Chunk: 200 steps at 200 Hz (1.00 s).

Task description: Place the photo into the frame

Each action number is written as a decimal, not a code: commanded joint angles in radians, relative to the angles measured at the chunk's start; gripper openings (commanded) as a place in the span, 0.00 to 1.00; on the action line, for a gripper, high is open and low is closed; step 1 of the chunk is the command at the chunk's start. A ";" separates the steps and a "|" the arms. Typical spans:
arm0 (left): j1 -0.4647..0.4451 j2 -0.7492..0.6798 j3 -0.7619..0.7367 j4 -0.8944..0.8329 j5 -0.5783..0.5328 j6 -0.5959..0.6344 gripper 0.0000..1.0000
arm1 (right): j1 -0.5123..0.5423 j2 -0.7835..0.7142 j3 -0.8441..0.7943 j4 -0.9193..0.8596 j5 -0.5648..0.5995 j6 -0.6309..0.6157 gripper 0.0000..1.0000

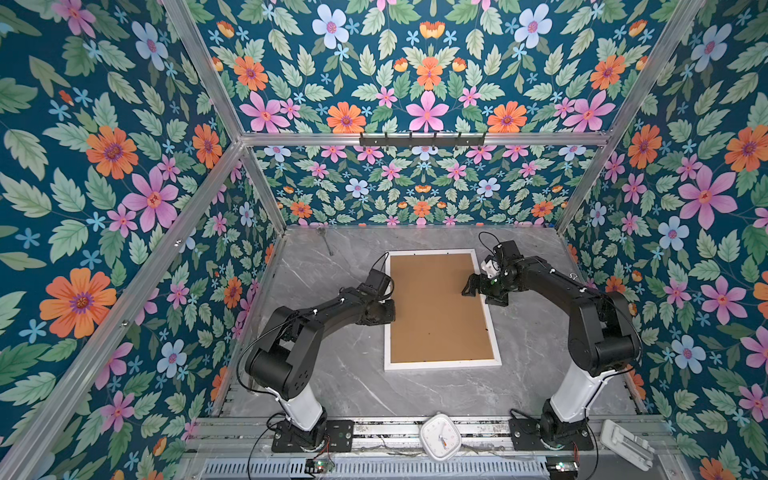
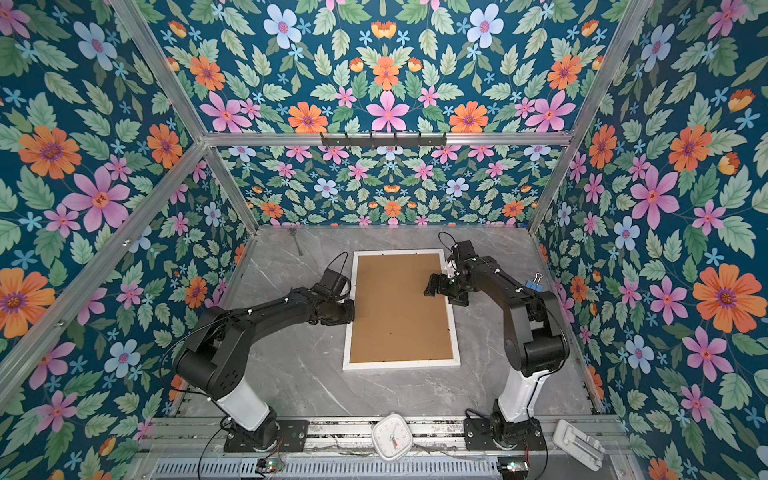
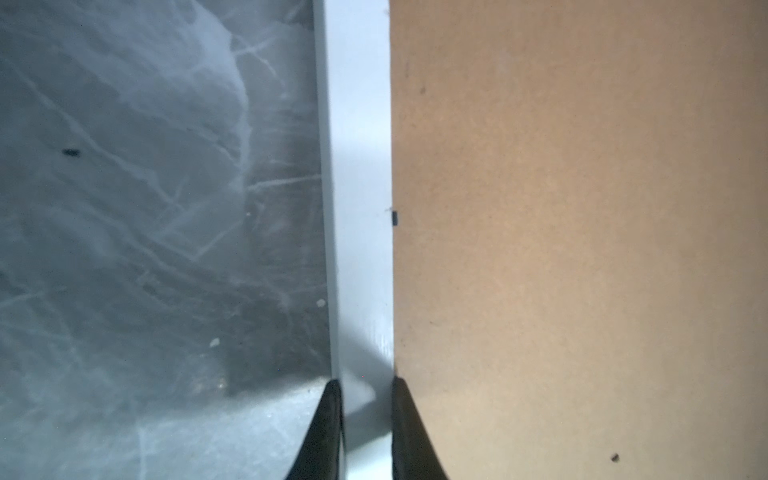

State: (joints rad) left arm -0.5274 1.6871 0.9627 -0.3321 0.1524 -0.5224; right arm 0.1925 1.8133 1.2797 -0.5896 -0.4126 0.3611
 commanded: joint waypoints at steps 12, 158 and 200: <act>0.000 0.014 -0.004 -0.101 -0.012 0.027 0.11 | -0.015 0.042 0.033 0.022 -0.061 -0.007 0.92; 0.000 0.016 0.000 -0.097 0.005 0.022 0.11 | -0.036 0.173 0.163 0.005 -0.073 -0.037 0.91; 0.000 0.020 0.007 -0.097 0.009 0.022 0.11 | -0.036 0.171 0.149 0.004 -0.087 -0.043 0.91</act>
State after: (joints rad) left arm -0.5274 1.6928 0.9730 -0.3382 0.1577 -0.5220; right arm 0.1547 1.9804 1.4403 -0.5629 -0.4957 0.3325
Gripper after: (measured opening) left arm 0.186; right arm 0.909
